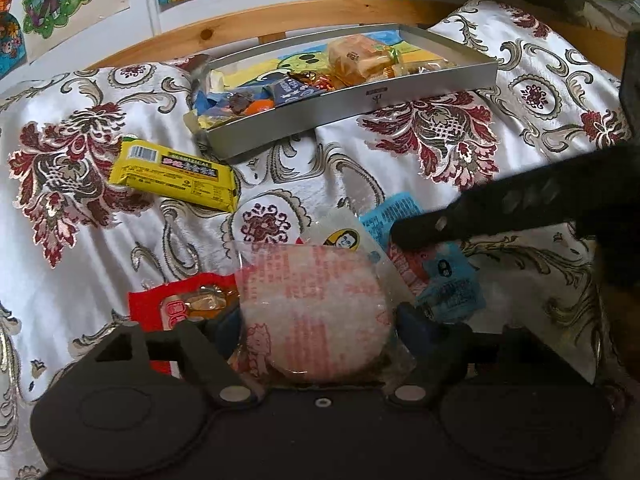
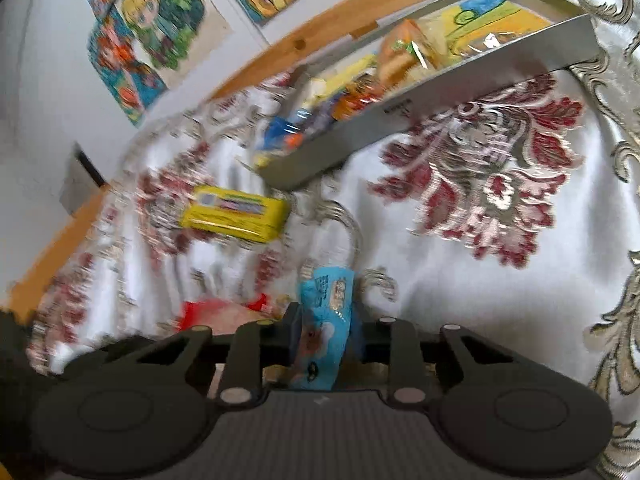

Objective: Organize snacks
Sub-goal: 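Carry the pink cake bag with the left tool while the right tool carries the blue packet toward the tray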

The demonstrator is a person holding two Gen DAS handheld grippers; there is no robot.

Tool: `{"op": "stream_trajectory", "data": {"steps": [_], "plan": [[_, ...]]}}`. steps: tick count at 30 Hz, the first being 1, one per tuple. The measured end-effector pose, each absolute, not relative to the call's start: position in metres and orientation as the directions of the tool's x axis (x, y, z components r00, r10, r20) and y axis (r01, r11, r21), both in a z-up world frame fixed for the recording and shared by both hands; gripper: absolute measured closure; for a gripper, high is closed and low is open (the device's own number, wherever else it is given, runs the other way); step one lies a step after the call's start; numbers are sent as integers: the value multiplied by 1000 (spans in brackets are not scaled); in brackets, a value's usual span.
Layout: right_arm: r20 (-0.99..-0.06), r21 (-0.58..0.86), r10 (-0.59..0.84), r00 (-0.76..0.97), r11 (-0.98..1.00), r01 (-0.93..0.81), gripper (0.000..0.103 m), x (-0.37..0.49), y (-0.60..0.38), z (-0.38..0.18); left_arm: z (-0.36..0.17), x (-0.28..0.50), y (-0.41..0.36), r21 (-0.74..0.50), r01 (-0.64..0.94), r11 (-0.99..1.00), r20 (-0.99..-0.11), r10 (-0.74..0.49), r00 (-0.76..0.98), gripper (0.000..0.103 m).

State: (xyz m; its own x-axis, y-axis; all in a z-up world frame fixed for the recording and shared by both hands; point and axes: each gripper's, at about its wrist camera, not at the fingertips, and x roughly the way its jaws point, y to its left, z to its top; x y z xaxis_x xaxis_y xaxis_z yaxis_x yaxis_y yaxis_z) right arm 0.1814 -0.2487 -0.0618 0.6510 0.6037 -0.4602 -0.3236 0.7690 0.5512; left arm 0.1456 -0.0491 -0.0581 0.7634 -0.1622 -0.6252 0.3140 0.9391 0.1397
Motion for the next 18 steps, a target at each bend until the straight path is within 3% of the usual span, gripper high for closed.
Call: {"op": "stream_trajectory", "data": {"steps": [2,6,11,18], "plan": [[-443,577,632,635,744,-338,73,181,-250,-58,-57,144,-47,129,304,944,-628,-159,761,25],[-502,586,657,562,737,-338,72,184,-238,-68,-56,141,-45,128,287,949,-632,-145,761,25],[-532,520,598,599,789,-326,82,180,-232,-70,-56,140,-44,131,282,950,-629,-141,765,26],[-556,357,490,671,870,-339,84,166,-218,-57,-54,138,-41,113,271,956,-625,-143,768,28]]}}
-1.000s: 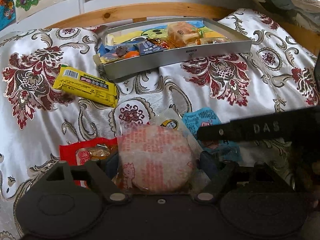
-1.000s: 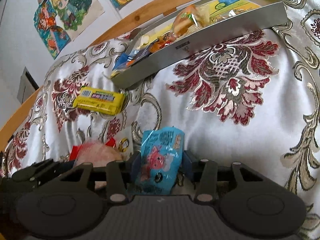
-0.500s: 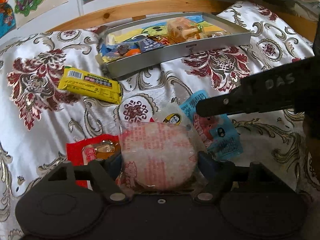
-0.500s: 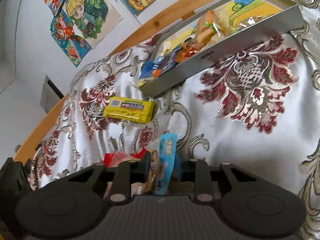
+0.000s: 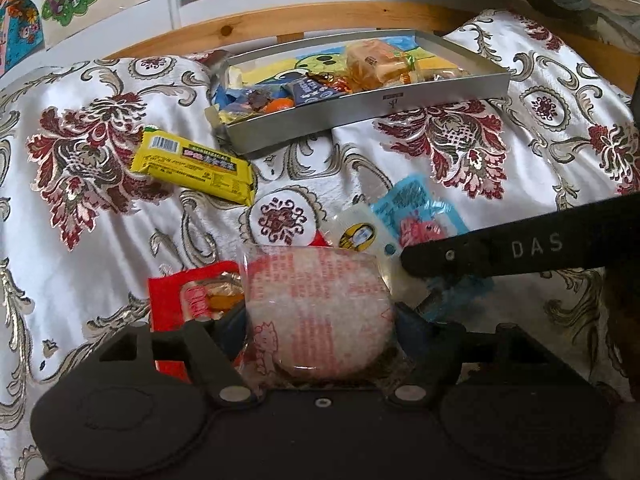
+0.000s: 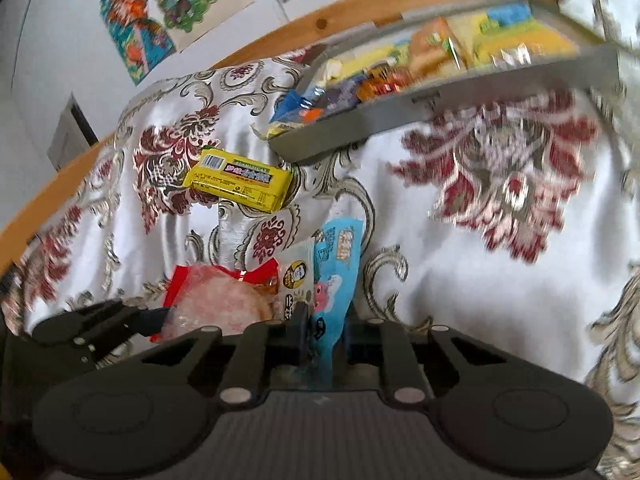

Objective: Organize snacks
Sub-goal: 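Carry the pink cake bag with the left tool while the right tool carries the blue packet toward the tray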

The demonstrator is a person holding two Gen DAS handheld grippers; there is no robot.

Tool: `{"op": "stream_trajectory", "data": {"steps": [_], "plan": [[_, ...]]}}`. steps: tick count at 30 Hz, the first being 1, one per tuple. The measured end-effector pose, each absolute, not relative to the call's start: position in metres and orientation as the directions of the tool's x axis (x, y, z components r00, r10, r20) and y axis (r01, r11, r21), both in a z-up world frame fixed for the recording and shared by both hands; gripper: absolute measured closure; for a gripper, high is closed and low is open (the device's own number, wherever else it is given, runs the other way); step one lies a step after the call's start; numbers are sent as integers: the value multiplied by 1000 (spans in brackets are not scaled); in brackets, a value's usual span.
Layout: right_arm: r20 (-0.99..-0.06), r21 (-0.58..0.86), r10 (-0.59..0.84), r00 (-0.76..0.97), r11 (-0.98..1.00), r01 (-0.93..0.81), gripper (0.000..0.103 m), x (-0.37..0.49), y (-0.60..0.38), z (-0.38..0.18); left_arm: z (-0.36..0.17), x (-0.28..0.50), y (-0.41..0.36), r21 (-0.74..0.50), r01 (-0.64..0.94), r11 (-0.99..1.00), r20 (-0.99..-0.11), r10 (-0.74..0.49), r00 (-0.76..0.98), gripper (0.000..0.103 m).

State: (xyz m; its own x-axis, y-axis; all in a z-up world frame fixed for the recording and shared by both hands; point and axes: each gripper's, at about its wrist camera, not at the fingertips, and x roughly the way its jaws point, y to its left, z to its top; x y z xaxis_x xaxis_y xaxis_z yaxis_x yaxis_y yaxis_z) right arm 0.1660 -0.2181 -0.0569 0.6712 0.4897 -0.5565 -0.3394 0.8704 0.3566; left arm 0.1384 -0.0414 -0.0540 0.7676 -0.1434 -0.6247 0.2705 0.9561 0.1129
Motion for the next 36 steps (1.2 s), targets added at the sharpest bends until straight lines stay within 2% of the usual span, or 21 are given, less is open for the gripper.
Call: {"op": "stream_trajectory", "data": {"steps": [4,15,29,36], "plan": [[-560,272,423,712,906,-324,85,154,-211,-49,-51,131,-42,140,258,956,-609,-122,784,28],[-505,233,338,794,939,-251,85,127,-222,-21,-27,112,-31,98,212,972,-549,-125,826,28],[-471,212,306,827,950,-231,85,95,-237,-1,2,97,-28,38,189,981,-457,-151,877,28],[-447,244,330,831,939,-242,85,118,-248,20,23,130,-33,-2,193,981,-445,-174,878,28]]}}
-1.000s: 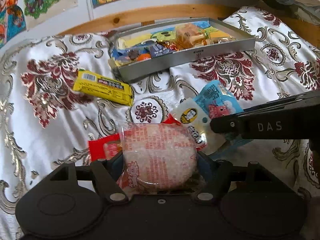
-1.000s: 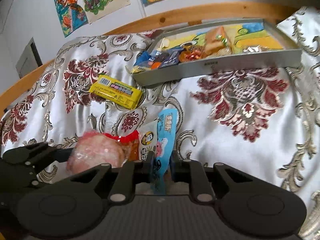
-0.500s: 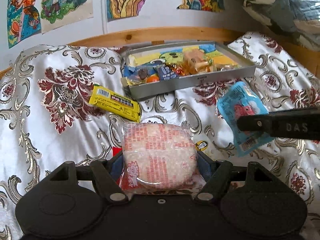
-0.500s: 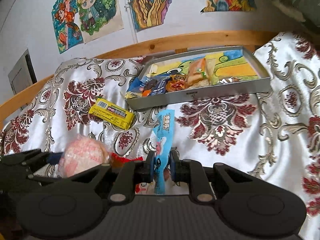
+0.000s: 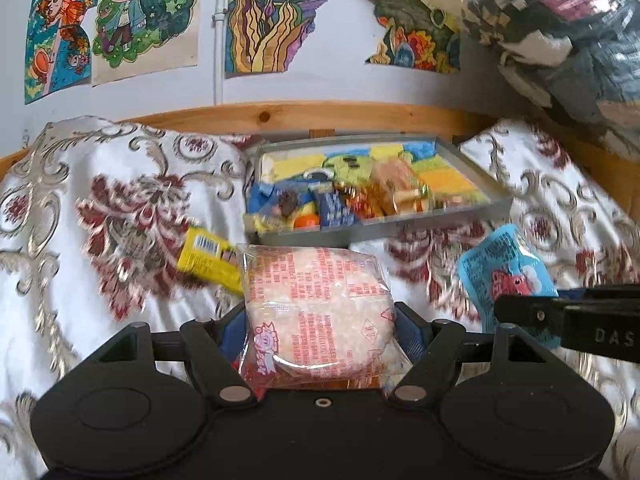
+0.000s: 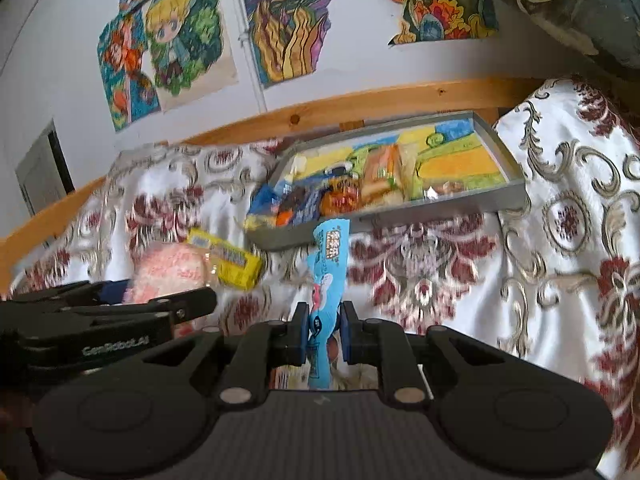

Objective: Organize snacks
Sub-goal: 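Carry the pink cake bag with the left tool while the right tool carries the blue packet toward the tray, then lower the cake bag and blue packet into the tray and open both tools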

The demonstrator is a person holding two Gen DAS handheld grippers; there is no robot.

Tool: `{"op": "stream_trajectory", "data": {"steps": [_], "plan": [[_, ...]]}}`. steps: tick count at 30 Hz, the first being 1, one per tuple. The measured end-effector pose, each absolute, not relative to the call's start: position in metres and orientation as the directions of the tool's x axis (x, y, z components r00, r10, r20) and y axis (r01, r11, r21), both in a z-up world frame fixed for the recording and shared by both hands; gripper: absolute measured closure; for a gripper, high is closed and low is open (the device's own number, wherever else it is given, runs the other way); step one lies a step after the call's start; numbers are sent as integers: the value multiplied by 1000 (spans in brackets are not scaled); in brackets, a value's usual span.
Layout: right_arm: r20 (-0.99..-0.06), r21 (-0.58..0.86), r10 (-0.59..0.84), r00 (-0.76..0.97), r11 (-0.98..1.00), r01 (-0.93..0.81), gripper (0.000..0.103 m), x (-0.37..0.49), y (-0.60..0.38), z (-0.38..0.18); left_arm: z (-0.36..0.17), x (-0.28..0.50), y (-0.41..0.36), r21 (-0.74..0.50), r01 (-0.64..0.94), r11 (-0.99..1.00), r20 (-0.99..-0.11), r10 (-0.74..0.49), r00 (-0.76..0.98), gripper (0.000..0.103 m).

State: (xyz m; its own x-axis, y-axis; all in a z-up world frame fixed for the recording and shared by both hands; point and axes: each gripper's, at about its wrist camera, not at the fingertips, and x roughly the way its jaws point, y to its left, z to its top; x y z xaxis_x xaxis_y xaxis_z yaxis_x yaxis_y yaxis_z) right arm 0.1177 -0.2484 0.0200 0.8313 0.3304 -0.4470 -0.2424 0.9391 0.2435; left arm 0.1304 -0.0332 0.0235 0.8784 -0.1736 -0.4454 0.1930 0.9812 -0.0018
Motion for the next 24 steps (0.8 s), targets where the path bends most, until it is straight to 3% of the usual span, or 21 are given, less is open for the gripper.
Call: {"op": "stream_trajectory", "data": {"steps": [13,19,24], "plan": [[-379,97,249,891,969,-229,85,231,-291,57,66,272,-59,-137,203,970,-406,-242,881,28],[-338,80,189,922,982,-172,85,277,-305,58,72,322,-76,-114,212,971,-395,-240,887,28],[-355,93,180,917,983,-157,85,302,-304,47,65,347,-87,-84,213,973,-403,-229,886,28]]}}
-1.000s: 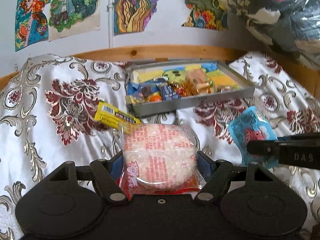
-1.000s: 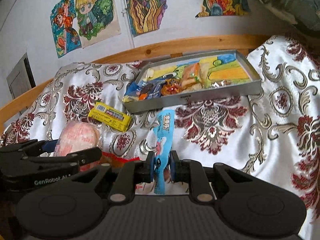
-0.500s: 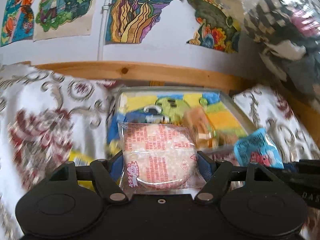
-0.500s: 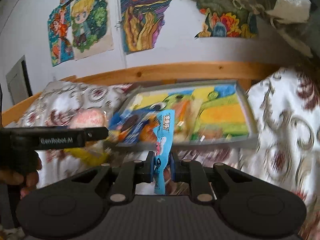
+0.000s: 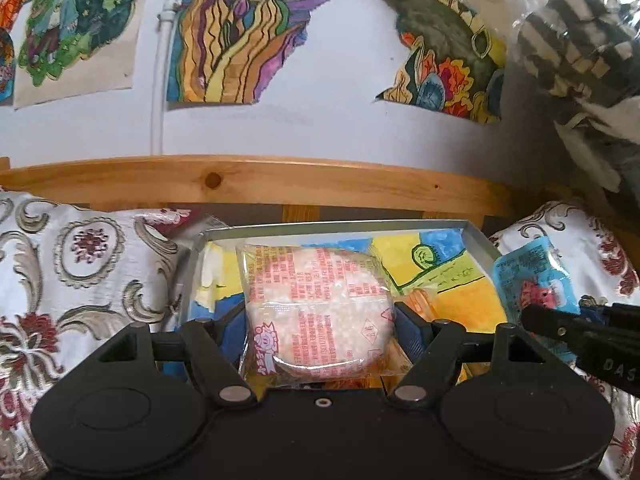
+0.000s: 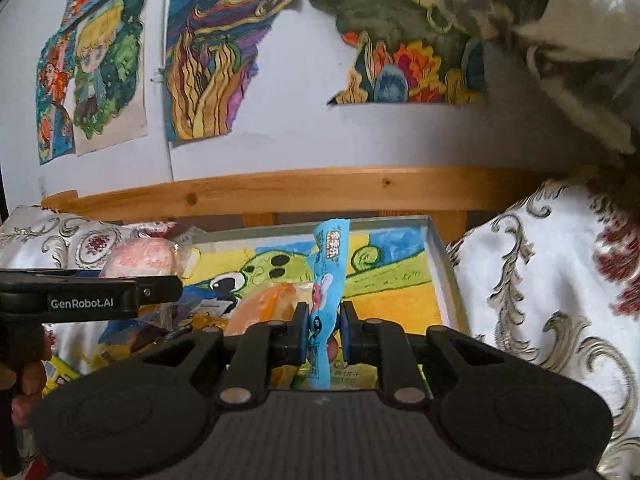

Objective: Organize snacks
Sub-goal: 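Lower the cake bag and blue packet into the tray and open both tools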

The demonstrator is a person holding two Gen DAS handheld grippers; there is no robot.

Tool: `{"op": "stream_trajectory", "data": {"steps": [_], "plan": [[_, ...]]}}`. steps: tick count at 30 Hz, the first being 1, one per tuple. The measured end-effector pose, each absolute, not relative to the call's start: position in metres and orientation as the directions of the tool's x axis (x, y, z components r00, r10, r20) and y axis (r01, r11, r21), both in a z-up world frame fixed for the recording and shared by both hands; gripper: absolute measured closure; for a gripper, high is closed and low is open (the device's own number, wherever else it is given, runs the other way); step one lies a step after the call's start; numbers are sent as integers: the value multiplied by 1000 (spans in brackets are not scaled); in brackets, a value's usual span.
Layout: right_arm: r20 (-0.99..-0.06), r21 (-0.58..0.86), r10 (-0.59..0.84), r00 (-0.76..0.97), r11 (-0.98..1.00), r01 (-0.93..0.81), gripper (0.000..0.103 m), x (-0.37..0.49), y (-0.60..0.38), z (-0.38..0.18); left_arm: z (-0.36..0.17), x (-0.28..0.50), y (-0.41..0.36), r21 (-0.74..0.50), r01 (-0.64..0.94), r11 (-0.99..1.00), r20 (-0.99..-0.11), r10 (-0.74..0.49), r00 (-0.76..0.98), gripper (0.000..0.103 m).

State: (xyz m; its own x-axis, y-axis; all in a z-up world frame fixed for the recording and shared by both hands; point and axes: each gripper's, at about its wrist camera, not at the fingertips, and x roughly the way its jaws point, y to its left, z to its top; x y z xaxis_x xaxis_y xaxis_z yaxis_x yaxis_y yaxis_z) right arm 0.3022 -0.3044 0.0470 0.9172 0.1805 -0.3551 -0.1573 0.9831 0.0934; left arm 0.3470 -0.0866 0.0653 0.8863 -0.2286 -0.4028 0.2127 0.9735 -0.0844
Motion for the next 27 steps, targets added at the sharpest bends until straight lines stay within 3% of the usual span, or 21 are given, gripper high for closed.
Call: {"op": "stream_trajectory", "data": {"steps": [16,20,27], "plan": [[-394,79,195,898,981,-178,82,326,-297,24,27,365,-104,-96,195,976,-475,-217,853,26],[-385,74,175,906,985,-159,52,324,-301,25,28,365,-100,-126,177,976,-477,-216,852,20],[-345,19,139,928,990,-141,24,304,-305,41,40,352,-89,-186,134,973,-439,-204,875,6]]}}
